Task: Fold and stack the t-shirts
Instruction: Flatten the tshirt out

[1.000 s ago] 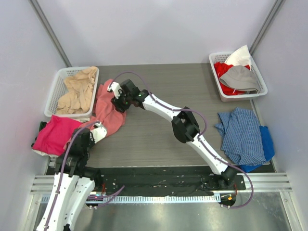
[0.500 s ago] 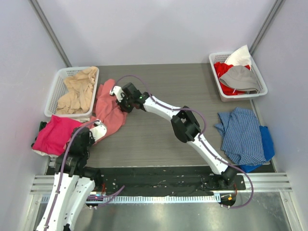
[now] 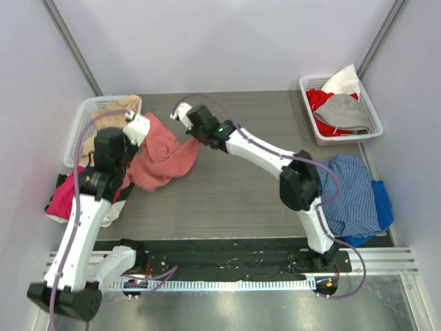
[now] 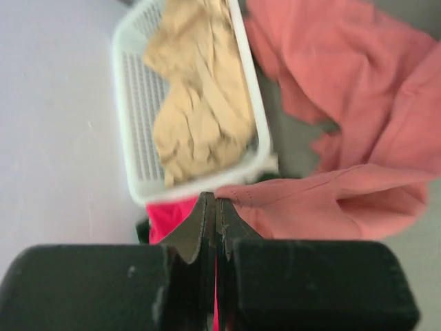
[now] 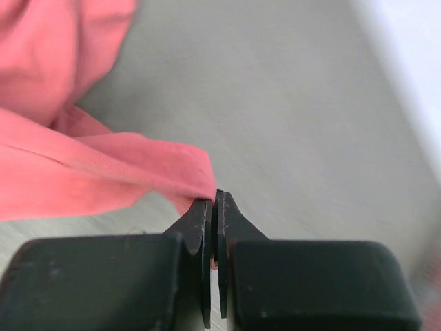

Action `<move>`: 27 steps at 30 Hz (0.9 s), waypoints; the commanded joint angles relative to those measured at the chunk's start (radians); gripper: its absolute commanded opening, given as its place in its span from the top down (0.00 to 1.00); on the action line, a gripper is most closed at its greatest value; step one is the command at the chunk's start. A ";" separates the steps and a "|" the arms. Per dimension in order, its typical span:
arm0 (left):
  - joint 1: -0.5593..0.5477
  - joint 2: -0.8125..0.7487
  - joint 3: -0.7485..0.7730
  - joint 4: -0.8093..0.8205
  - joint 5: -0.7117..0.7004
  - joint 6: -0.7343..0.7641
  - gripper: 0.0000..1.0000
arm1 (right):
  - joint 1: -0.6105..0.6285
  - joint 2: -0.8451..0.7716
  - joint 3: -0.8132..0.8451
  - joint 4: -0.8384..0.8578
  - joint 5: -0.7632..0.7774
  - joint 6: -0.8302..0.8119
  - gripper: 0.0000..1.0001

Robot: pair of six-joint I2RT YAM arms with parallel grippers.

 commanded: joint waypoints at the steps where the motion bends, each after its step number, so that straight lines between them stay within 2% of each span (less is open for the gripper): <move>1: -0.001 0.207 0.252 0.116 0.077 -0.142 1.00 | -0.045 -0.289 -0.006 0.017 0.325 -0.097 0.99; 5: -0.003 0.465 0.566 0.125 0.082 -0.174 1.00 | -0.122 -0.458 0.015 -0.009 0.469 -0.126 0.99; 7: -0.001 0.557 0.688 0.119 0.081 -0.194 1.00 | -0.204 -0.530 -0.055 0.052 0.483 -0.138 0.99; 8: -0.001 0.599 0.811 0.111 0.073 -0.197 1.00 | -0.235 -0.550 -0.060 0.060 0.488 -0.132 0.99; 9: -0.001 0.692 0.873 0.102 0.068 -0.200 1.00 | -0.302 -0.570 -0.048 0.054 0.490 -0.129 0.99; 10: -0.001 0.735 1.006 0.090 0.058 -0.213 1.00 | -0.327 -0.580 -0.042 0.049 0.485 -0.126 0.99; 13: -0.003 0.904 1.247 0.041 0.007 -0.222 1.00 | -0.422 -0.587 0.004 0.049 0.453 -0.118 0.99; 15: -0.003 0.950 1.317 0.028 -0.024 -0.220 1.00 | -0.453 -0.581 0.044 0.049 0.441 -0.120 0.99; 18: -0.004 0.940 1.293 0.039 -0.004 -0.222 1.00 | -0.472 -0.607 0.014 0.054 0.404 -0.149 0.99; 21: -0.009 0.823 1.100 0.106 0.031 -0.193 1.00 | -0.472 -0.667 -0.059 0.063 0.375 -0.176 0.99; 22: -0.013 0.793 0.991 0.126 0.038 -0.175 1.00 | -0.472 -0.685 -0.077 0.064 0.370 -0.183 0.99; 25: -0.035 0.676 0.835 0.163 0.041 -0.130 1.00 | -0.472 -0.753 -0.115 0.029 0.338 -0.181 0.99; 27: -0.043 0.604 0.785 0.165 0.047 -0.121 1.00 | -0.472 -0.813 -0.130 -0.012 0.296 -0.161 0.99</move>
